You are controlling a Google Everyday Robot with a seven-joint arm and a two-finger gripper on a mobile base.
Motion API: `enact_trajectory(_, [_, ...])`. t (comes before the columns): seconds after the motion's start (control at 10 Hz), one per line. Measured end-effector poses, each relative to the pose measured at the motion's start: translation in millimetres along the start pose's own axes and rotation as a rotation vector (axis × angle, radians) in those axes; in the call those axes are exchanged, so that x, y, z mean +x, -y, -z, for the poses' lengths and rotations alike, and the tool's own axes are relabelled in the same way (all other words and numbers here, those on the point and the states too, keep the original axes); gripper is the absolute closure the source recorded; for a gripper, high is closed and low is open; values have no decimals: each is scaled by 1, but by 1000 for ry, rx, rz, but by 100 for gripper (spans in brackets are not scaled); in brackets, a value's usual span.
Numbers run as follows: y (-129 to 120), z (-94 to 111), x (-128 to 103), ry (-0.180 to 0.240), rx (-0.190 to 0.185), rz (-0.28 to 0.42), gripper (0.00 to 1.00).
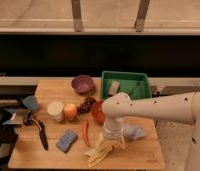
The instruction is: Place banana in red bowl
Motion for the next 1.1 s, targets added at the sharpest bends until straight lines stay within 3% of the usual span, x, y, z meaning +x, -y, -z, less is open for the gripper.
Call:
enact_trajectory(0.4, [-17, -46, -8, -104, -12, 10, 20])
enact_trajectory(0.7, [-24, -58, -8, -143, -14, 4, 21])
enact_trajectory(0.9, [-26, -59, -6, -142, 0, -6, 34])
enact_trajectory(1.1, [-30, -54, -5, -120, 10, -7, 56])
